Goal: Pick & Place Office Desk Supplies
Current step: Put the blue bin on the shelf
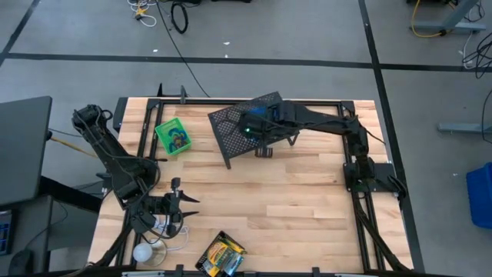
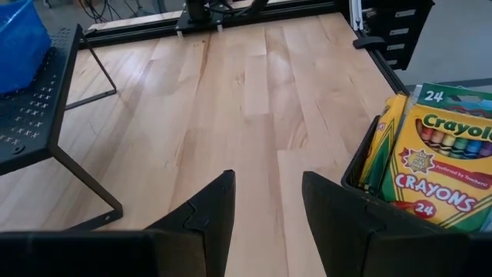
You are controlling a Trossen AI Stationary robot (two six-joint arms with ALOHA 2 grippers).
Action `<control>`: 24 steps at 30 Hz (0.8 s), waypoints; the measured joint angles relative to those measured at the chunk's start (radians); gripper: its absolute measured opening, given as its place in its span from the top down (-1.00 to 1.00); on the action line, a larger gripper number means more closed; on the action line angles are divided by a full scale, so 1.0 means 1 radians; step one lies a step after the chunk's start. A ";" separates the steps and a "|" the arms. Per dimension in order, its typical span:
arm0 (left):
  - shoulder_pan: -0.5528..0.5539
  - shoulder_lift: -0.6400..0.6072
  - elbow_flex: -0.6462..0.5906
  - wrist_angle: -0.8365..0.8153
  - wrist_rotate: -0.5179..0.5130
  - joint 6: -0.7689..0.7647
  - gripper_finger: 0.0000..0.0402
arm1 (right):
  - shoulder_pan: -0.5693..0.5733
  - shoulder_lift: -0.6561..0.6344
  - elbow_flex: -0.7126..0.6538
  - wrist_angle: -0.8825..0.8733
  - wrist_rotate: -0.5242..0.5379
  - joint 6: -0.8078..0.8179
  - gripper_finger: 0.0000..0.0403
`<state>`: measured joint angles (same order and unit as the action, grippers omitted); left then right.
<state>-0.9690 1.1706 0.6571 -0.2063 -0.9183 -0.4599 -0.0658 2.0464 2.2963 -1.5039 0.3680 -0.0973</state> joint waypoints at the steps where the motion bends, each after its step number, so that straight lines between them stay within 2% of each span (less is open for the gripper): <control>1: 0.000 0.000 0.000 0.001 -0.001 0.000 0.19 | -0.001 0.000 -0.017 0.000 0.018 0.032 0.96; 6: 0.000 0.000 0.000 0.001 -0.038 0.001 0.19 | -0.024 -0.024 -0.170 0.010 0.139 0.167 0.98; 10: 0.000 0.000 0.000 0.003 -0.106 0.014 0.19 | -0.031 -0.109 -0.340 0.185 0.128 0.182 0.99; 15: 0.000 0.000 0.000 0.043 -0.162 0.071 0.19 | 0.010 -0.320 -0.585 0.604 -0.011 0.114 0.99; 20: 0.002 0.000 0.000 0.166 -0.190 0.187 0.19 | 0.050 -0.592 -0.942 1.119 -0.145 0.101 0.99; 24: 0.031 0.000 -0.004 0.349 -0.171 0.359 0.19 | 0.056 -0.760 -1.262 1.458 -0.158 0.107 1.00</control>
<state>-0.9380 1.1706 0.6534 0.1424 -1.0891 -0.1010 -0.0100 1.2860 1.0347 -0.0462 0.2099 0.0097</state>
